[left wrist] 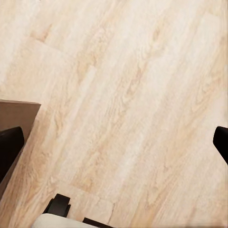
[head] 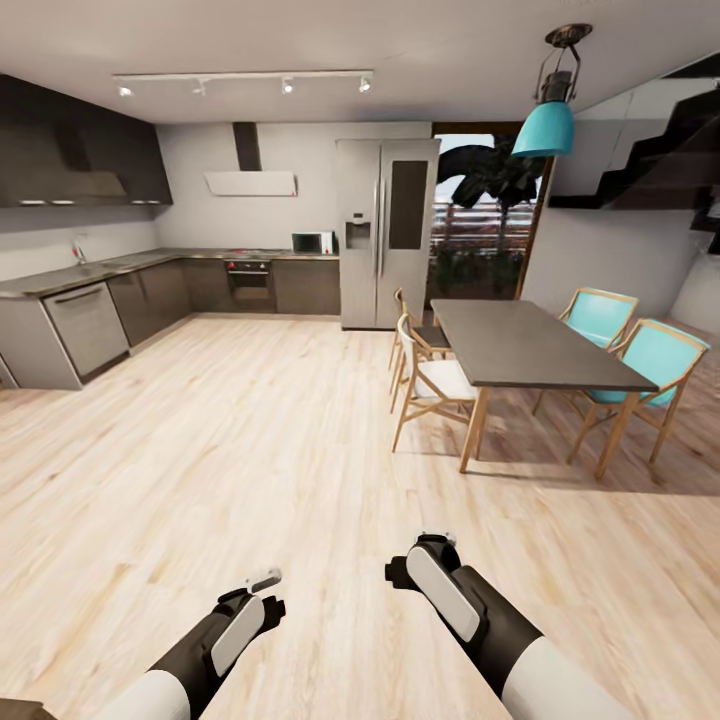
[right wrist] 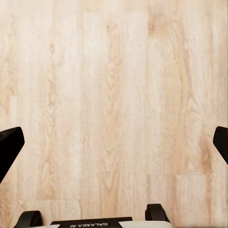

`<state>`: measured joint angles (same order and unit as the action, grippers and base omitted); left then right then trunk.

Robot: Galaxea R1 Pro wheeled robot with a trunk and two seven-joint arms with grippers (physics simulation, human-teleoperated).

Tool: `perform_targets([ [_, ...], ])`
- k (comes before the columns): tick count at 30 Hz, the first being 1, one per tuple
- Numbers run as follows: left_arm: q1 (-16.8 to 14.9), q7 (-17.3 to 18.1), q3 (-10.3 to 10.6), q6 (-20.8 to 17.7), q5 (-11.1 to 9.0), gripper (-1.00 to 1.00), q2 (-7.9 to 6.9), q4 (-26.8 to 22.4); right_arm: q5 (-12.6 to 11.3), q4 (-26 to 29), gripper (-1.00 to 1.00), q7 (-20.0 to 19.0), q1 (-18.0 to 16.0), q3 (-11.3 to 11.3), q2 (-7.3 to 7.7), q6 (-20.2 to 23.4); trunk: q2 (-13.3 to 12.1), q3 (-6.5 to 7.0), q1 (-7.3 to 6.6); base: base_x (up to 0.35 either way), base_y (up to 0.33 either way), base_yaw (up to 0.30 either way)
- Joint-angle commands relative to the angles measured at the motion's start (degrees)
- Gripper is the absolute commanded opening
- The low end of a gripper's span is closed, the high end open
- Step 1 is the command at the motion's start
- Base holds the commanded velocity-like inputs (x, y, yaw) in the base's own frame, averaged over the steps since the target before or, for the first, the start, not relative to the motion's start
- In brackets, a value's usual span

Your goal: Place each of the two pumpkins and all three candles from the living room inside a cabinet in the living room (use any cabinet), then make sure every cabinet is closed, and position the cauldron so it is next to a table in the living room.

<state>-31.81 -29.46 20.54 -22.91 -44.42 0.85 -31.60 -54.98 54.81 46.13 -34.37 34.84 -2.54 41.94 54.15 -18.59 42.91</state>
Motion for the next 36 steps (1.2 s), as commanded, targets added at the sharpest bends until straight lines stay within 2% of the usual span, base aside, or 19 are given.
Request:
perform_targets([
  [1,0.0,-0.5,0.3,-0.1,-0.5,1.00,-0.09,-0.1,-0.5,0.0,1.00,0.5,-0.1,0.1,-0.03,0.1,0.1,-0.10,0.01,0.000,0.000,-0.278],
  [36,0.0,-0.5,0.6,-0.1,-0.5,1.00,0.03,0.2,-0.5,0.0,1.00,0.5,-0.1,0.1,0.13,0.1,0.1,-0.88,0.01,0.000,0.000,-0.278],
])
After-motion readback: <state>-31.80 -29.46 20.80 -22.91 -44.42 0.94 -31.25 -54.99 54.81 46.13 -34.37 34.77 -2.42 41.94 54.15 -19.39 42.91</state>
